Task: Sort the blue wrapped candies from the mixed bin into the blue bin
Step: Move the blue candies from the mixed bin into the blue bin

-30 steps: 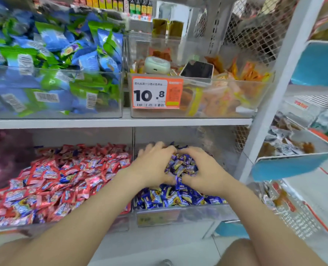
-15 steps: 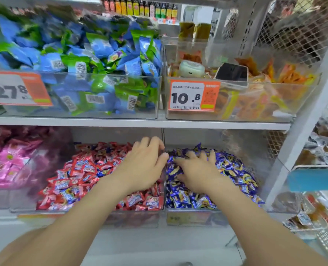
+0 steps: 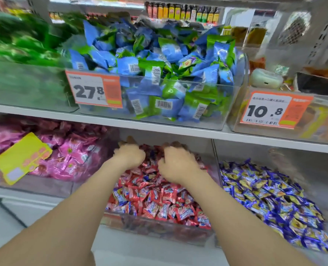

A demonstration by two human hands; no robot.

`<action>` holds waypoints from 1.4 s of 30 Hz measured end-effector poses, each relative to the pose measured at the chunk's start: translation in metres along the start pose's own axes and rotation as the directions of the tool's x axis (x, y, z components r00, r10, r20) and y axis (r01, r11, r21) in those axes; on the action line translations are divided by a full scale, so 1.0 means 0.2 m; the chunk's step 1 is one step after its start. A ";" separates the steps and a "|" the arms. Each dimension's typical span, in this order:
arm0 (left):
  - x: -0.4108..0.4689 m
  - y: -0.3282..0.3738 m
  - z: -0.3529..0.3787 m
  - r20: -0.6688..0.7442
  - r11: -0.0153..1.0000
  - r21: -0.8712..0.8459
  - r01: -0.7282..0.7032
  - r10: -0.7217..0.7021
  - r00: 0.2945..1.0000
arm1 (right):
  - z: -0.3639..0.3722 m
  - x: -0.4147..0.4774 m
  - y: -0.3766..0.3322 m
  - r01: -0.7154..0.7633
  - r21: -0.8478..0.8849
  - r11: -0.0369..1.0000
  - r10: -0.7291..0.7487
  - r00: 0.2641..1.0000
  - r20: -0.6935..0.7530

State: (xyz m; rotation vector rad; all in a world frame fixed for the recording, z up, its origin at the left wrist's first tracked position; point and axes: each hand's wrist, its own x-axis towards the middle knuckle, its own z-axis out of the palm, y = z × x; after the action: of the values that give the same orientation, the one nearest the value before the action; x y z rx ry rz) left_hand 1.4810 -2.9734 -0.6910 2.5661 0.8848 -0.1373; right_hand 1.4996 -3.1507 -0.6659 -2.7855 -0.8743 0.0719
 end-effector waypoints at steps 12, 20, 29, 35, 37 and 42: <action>0.24 0.02 0.13 -0.096 0.961 -0.271 0.063 -0.092 0.991 | 0.10 0.31 0.00 -0.198 0.264 0.944 0.109 0.942 0.318; 0.20 0.02 0.10 0.139 0.885 -0.466 0.012 0.060 0.988 | 0.04 0.33 -0.03 -0.247 0.192 0.950 0.093 0.809 0.580; 0.19 0.03 0.07 0.027 0.827 -0.550 -0.116 0.157 0.987 | 0.07 0.30 -0.04 -0.189 0.479 0.857 0.013 0.938 0.346; 0.00 -0.02 -0.01 -0.149 0.699 -0.663 -0.267 0.226 0.963 | -0.01 0.19 -0.03 0.015 0.512 0.859 -0.123 0.976 0.178; -0.09 -0.04 -0.04 -0.136 0.730 -0.607 -0.315 0.295 0.946 | -0.03 0.14 0.00 0.047 0.558 0.829 -0.155 0.977 0.147; -0.26 -0.13 -0.07 0.057 0.837 -0.314 -0.447 0.487 0.872 | -0.07 -0.04 0.08 0.141 0.507 0.850 -0.259 0.950 0.171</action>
State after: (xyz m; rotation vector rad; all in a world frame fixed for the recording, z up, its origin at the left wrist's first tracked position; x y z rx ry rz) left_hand 1.4234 -2.9787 -0.6763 2.3752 0.1844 -0.0293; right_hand 1.5034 -3.1697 -0.6559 -2.2239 -1.0291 0.5232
